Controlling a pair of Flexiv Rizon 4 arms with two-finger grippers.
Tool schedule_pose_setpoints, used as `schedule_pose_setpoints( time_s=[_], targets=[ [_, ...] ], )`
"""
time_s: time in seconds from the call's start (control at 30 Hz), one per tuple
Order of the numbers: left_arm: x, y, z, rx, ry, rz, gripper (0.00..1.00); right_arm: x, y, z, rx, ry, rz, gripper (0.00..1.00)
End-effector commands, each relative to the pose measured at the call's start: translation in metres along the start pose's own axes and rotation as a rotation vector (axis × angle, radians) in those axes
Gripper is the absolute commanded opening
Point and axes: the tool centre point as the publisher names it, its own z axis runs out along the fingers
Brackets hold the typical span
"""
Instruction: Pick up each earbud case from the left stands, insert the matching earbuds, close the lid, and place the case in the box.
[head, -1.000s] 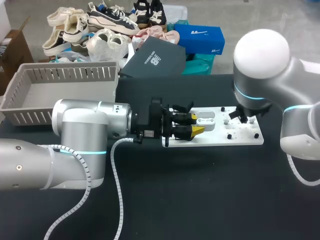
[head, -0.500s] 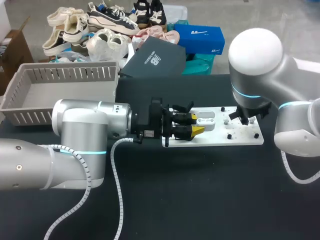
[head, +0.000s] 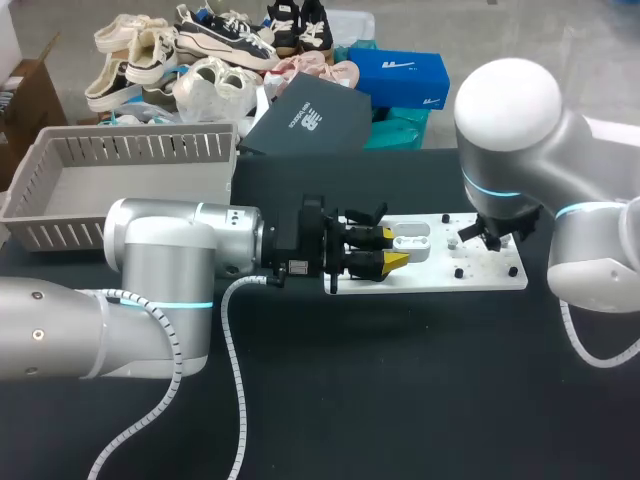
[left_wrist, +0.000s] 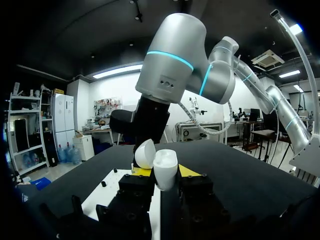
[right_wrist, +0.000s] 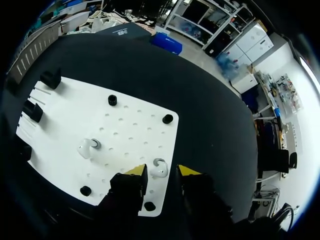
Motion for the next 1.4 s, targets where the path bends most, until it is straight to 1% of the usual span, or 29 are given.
schedule_pose_setpoints(
  time_s=[0.03,0.17,0.5,0.53,0.63,0.7,0.87,0.97,1.1,1.27,1.4],
  targets=[
    [0.0,-0.001,-0.001,-0.003,-0.002,0.001,0.0,0.001,0.001,0.001,0.004,-0.001,0.001,0.29],
    [0.0,-0.001,-0.001,-0.003,-0.002,0.001,0.0,0.002,0.0,0.001,0.006,0.001,0.001,0.28],
    [0.0,-0.001,-0.001,-0.003,-0.002,0.001,0.0,0.001,0.0,0.002,0.008,0.002,-0.003,0.2],
    [0.0,-0.001,-0.001,-0.003,-0.002,0.001,0.0,0.001,0.0,0.003,0.008,0.002,-0.004,0.18],
    [0.0,-0.001,-0.001,-0.003,-0.002,0.001,0.0,0.001,0.0,0.004,0.009,0.004,-0.004,0.05],
    [0.0,-0.001,-0.001,-0.003,-0.002,0.001,0.0,0.001,0.0,0.004,0.009,0.005,-0.004,0.0],
    [0.0,-0.001,-0.001,-0.003,-0.002,0.001,0.0,0.002,0.0,0.0,0.007,0.005,-0.01,0.0],
    [0.0,-0.001,-0.001,-0.003,-0.002,0.001,0.0,0.002,-0.001,-0.012,0.004,0.0,-0.015,0.0],
    [0.0,-0.001,-0.001,-0.003,-0.002,0.001,0.0,0.002,-0.005,-0.029,-0.006,0.023,-0.011,0.0],
    [0.0,-0.001,-0.001,-0.003,-0.002,0.001,0.0,0.006,-0.012,-0.063,-0.031,0.02,-0.001,0.0],
    [0.0,-0.001,-0.001,-0.003,-0.002,0.001,0.0,0.013,-0.013,-0.091,-0.045,0.0,-0.03,0.0]
  ],
)
